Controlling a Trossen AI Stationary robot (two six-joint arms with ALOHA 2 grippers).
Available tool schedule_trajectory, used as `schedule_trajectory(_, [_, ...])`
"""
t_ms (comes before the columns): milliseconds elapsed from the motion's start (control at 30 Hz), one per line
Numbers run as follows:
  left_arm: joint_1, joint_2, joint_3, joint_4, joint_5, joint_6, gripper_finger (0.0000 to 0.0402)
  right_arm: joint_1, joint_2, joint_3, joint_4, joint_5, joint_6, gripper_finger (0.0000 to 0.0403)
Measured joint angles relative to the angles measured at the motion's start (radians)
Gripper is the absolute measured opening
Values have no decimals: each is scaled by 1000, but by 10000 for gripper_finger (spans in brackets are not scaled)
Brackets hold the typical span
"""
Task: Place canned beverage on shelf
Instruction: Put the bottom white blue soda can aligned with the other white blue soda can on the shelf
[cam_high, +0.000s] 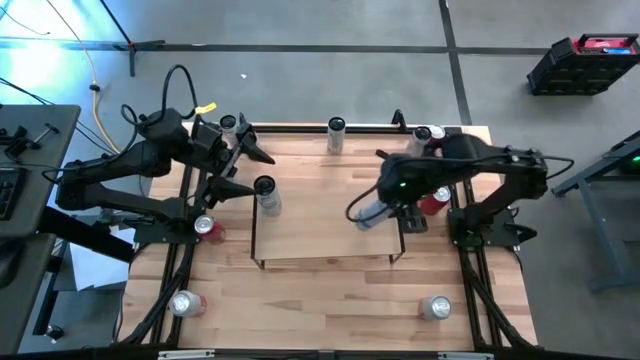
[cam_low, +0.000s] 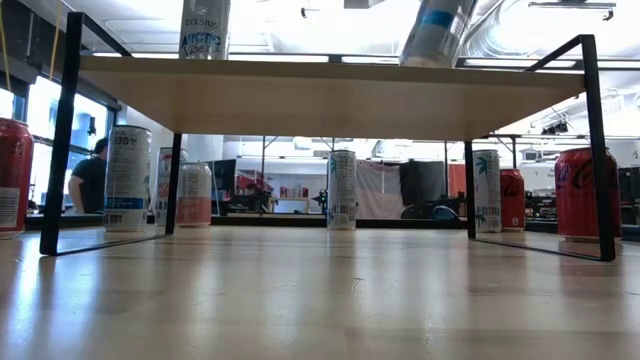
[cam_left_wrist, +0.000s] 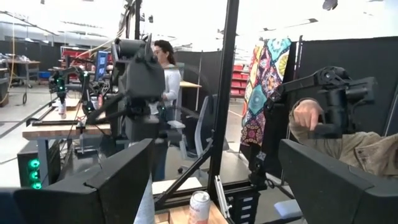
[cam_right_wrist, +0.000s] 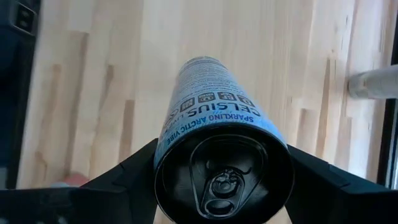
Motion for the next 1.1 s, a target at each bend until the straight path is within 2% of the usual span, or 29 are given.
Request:
schedule_trajectory(233, [-14,14,0,-7,15,61,337,0,-17,0,0,0,-1,255])
schedule_trajectory(467, [-175,125,1,148,8,150,337,-2,-20,0,-2,35,0,256])
schedule_trajectory(533, [-195,141,15,127,-32,163,337,-3,-27,0,-2,38,1,256])
schedule_trajectory(700, [-232,195,78,71,-227,120,337,-3,-28,0,-2,55,19,257])
schedule_trajectory(900, [-300,272,177,-16,-303,102,337,-3,-28,0,-3,55,19,257])
schedule_trajectory(1100, [-448,367,247,-104,-425,103,337,-1,-28,0,-2,55,18,257])
